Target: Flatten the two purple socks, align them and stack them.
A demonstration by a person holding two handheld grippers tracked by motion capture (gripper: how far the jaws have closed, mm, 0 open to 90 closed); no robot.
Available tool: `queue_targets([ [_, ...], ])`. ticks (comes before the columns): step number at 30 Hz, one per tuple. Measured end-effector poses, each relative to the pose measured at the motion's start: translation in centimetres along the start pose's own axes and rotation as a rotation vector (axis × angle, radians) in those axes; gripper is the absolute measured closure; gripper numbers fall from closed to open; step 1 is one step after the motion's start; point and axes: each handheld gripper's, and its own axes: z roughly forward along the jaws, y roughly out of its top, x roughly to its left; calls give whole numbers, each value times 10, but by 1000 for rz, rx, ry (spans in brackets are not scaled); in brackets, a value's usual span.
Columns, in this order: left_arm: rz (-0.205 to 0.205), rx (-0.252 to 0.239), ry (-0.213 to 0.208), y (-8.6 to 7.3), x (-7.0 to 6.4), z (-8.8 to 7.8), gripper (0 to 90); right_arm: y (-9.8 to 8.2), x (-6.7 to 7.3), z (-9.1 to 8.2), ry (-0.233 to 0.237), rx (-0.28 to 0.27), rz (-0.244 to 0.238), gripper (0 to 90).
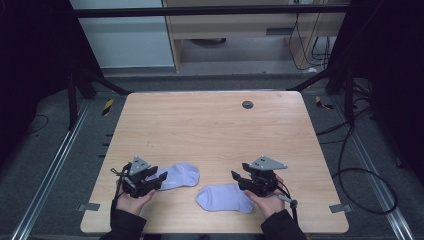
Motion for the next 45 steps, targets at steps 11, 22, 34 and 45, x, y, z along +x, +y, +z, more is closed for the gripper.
queue_targets([
  [11,-41,31,94,-19,33,-10,532,17,25,43,30,24,-6,507],
  [22,-44,87,105,-29,38,-1,569,23,55,84,44,68,-12,539],
  [34,-25,132,97,-35,40,7,646,21,73,116,44,118,-24,596],
  [45,-50,169,71,-36,38,12,794,15,79,132,30,190,-45,692],
])
